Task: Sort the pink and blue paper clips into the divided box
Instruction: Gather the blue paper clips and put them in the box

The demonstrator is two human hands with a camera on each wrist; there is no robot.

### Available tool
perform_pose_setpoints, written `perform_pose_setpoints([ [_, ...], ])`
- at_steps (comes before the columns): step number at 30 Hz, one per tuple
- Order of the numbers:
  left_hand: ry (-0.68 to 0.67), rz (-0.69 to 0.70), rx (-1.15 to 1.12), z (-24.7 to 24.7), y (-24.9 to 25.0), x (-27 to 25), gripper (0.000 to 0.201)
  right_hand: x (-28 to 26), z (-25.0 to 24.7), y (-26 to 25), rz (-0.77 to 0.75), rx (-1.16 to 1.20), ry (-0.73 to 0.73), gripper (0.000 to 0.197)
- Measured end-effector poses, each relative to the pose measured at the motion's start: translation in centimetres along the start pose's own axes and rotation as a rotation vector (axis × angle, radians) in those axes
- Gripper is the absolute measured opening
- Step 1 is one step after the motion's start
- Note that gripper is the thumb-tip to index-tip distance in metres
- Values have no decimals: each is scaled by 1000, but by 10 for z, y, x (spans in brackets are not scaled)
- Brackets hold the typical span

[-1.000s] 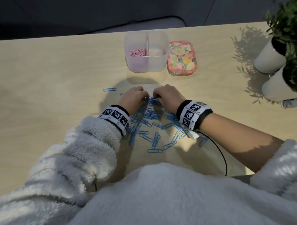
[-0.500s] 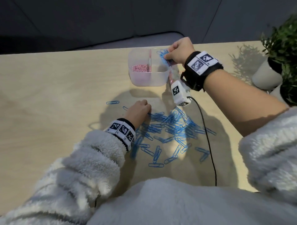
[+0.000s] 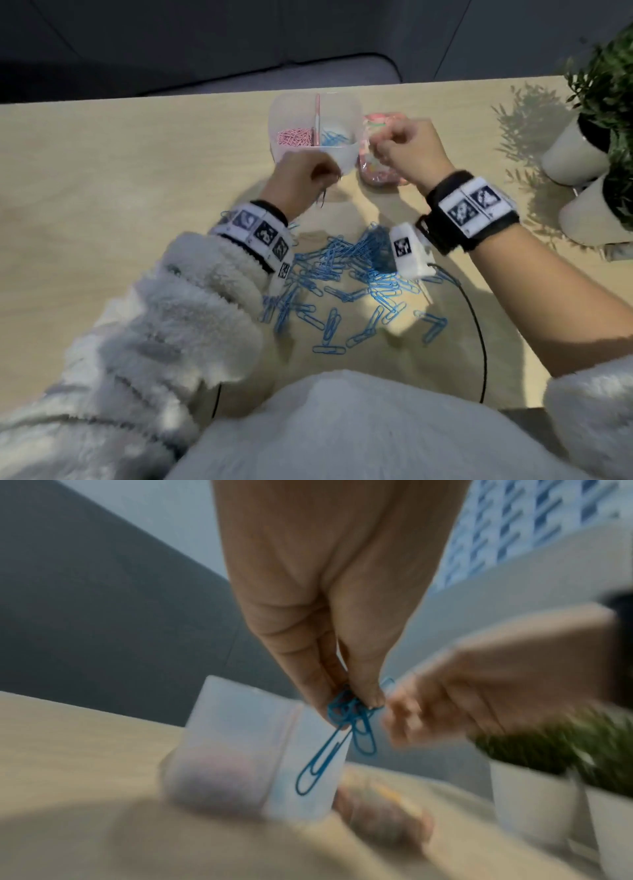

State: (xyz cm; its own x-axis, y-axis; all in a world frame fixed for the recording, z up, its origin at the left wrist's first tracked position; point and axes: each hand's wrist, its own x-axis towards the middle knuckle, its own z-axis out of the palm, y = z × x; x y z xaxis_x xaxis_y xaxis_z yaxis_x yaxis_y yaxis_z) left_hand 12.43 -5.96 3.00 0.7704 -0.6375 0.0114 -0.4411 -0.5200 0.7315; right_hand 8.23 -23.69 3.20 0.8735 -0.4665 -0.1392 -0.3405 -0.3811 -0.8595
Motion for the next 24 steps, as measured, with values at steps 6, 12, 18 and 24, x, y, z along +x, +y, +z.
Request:
perform_pose_setpoints([
  [6, 254, -90, -486, -17, 31, 70, 11, -52, -11, 55, 150, 63, -11, 16],
  [12, 294, -172, -425, 7, 11, 98, 10, -76, -14, 84, 166, -93, -45, 24],
  [18, 163, -80, -136, 8, -1, 81, 29, -81, -18, 91, 202, -298, -2, 12],
  [24, -76, 43, 136, 13, 8, 12, 15, -88, -1, 89, 125, -434, -106, 28],
])
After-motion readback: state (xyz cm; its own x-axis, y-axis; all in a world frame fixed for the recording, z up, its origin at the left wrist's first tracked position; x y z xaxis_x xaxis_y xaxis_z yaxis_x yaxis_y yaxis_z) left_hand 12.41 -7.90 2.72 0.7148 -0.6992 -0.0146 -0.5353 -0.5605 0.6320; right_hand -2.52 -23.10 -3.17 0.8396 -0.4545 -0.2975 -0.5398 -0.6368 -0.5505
